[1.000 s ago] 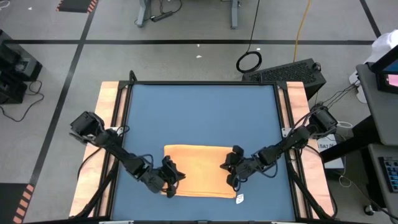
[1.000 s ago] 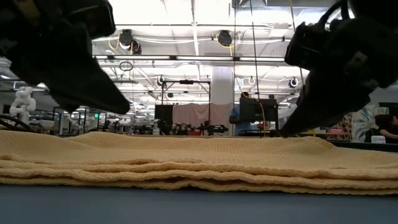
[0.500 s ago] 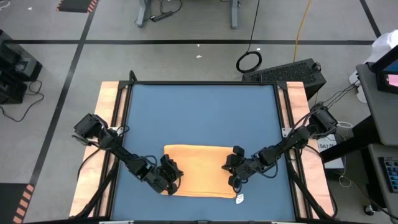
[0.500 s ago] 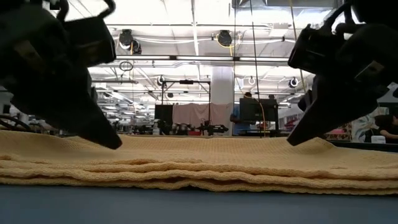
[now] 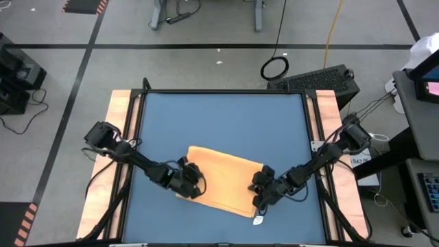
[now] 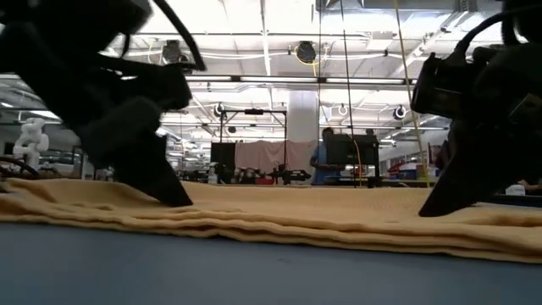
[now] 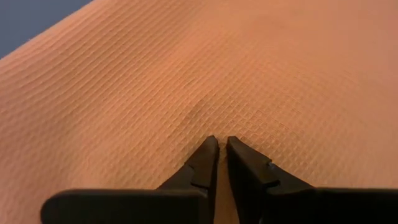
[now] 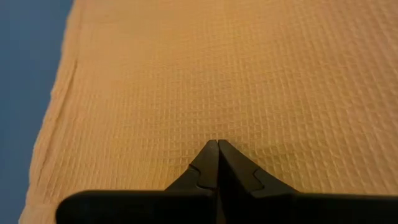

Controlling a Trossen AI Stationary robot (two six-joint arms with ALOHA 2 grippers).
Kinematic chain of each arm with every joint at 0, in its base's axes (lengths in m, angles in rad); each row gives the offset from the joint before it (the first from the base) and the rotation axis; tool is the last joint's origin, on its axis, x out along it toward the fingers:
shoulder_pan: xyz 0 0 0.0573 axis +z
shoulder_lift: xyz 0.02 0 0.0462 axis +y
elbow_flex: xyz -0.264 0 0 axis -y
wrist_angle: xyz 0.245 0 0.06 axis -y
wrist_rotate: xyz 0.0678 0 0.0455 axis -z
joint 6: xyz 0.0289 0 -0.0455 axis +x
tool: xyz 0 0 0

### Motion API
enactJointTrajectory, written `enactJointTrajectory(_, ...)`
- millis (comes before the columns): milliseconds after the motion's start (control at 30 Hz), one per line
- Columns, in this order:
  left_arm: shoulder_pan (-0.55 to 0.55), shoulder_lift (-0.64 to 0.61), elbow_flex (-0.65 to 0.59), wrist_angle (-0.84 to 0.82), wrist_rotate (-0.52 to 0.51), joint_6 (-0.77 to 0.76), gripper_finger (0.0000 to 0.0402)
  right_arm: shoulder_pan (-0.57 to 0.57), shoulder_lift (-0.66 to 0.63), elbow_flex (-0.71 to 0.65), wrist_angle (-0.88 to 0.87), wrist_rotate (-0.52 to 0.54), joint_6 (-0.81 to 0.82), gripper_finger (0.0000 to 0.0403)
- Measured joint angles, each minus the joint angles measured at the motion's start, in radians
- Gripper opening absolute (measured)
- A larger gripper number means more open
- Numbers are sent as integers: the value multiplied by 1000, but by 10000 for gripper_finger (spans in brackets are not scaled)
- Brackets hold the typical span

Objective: Roll towel
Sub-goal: Roll the yellow towel

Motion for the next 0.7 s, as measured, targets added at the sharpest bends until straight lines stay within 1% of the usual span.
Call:
enactJointTrajectory(100,38,0,-1,-2,-10,68,43,27,52,2,57,25,69,0)
enactJointTrajectory(200,83,1,-1,1,-20,135,43,52,111,4,159,44,134,0)
enactJointTrajectory(267,110,2,-2,14,-19,181,43,69,139,5,218,78,153,0)
enactJointTrajectory(333,130,3,-2,28,-6,217,43,81,155,17,237,117,153,0)
enactJointTrajectory(400,138,-9,-2,36,15,240,43,87,155,40,230,144,152,0)
enactJointTrajectory(533,120,-72,19,19,42,247,43,87,137,100,205,130,89,0)
enactJointTrajectory(600,83,-126,29,31,41,241,43,88,111,143,172,124,59,0)
enactJointTrajectory(700,10,-197,40,32,7,220,43,87,64,209,42,114,-2,0)
